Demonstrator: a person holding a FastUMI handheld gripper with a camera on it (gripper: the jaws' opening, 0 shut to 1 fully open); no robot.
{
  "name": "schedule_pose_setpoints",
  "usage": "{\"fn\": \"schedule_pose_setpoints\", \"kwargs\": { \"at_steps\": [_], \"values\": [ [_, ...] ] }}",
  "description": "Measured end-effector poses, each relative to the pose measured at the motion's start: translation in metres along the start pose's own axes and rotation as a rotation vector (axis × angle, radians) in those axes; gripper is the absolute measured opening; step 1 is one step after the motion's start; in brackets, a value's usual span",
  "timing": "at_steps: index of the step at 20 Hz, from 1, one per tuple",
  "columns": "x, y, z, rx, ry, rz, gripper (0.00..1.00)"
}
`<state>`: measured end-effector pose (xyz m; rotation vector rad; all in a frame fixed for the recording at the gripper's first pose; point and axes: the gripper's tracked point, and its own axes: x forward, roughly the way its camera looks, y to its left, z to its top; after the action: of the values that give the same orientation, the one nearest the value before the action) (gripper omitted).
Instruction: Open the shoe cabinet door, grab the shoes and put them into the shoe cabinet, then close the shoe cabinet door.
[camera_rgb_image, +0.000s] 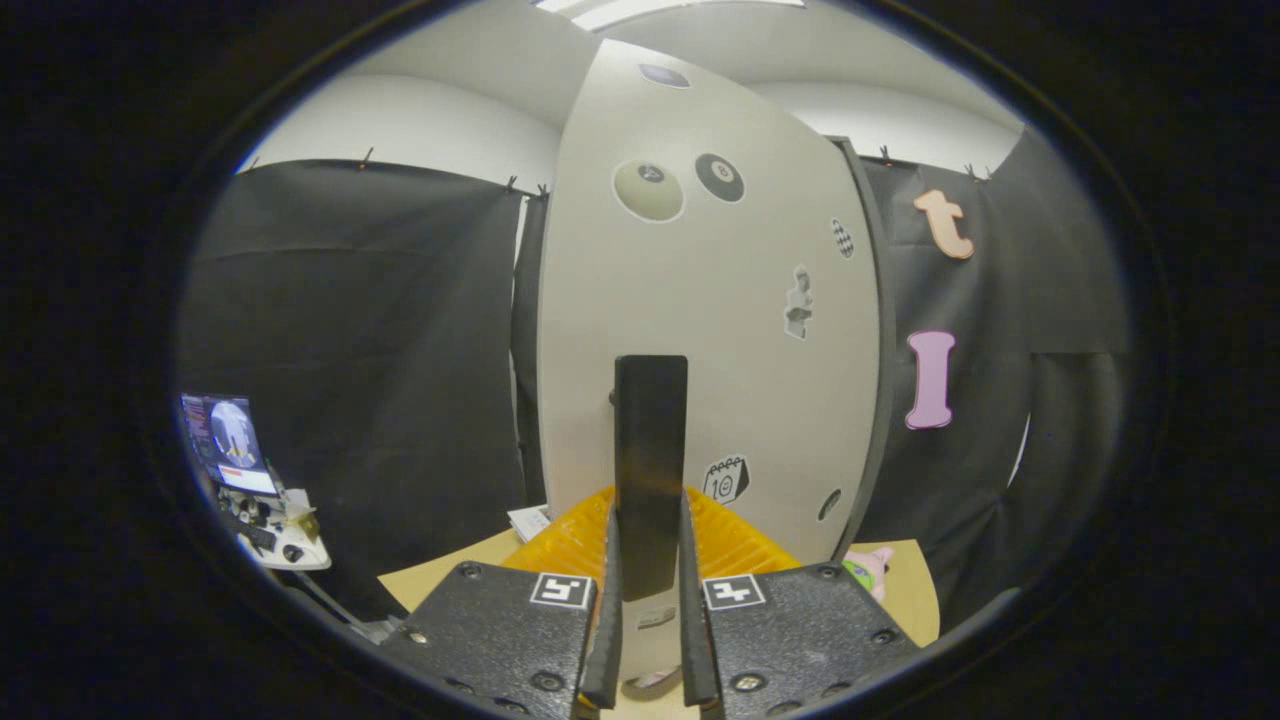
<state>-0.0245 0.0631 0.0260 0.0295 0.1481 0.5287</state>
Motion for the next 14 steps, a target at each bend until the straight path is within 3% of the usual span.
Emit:
{"fn": "schedule_pose_setpoints", "kwargs": {
  "at_steps": [8, 14],
  "values": [
    [-0.052, -0.061, -0.008, -0.052, -0.002, -0.122, 0.27],
    [-0.077, -0.105, -0.010, -0.015, -0.018, -0.220, 0.16]
  ]
}}
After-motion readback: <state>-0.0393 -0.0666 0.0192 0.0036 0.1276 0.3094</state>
